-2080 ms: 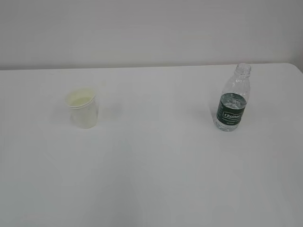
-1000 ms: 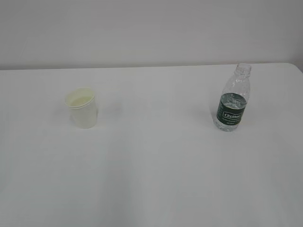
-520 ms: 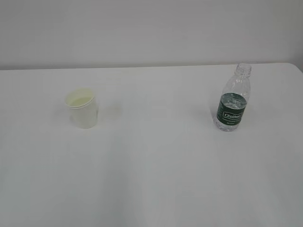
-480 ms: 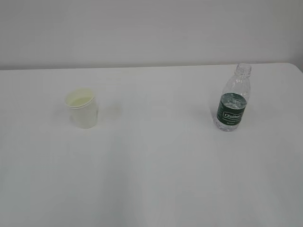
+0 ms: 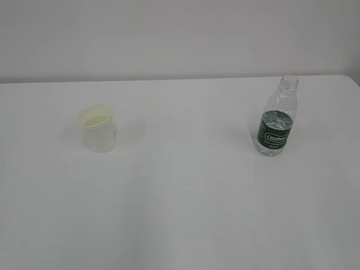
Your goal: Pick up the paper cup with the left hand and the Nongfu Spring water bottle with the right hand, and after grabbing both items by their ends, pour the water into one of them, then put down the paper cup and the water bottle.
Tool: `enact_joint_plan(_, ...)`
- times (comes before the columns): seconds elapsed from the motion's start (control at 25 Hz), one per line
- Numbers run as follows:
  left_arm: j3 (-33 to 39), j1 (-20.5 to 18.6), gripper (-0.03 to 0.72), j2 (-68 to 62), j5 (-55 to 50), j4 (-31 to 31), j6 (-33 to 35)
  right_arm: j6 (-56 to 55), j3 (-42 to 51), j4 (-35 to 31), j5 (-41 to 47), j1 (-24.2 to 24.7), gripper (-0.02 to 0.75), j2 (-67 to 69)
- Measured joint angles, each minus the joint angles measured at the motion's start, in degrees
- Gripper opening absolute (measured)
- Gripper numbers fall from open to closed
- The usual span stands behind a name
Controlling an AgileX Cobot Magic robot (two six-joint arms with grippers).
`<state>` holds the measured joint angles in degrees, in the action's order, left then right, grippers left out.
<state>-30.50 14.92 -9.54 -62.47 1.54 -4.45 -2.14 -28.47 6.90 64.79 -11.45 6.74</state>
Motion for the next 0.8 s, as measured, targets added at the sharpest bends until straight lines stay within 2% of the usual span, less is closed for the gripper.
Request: enact_joint_plan(0.8,0.0,0.0,0.498,0.0,0.0,0.0,0.0,0.0,0.0,0.0,0.0,0.0,0.590,0.0)
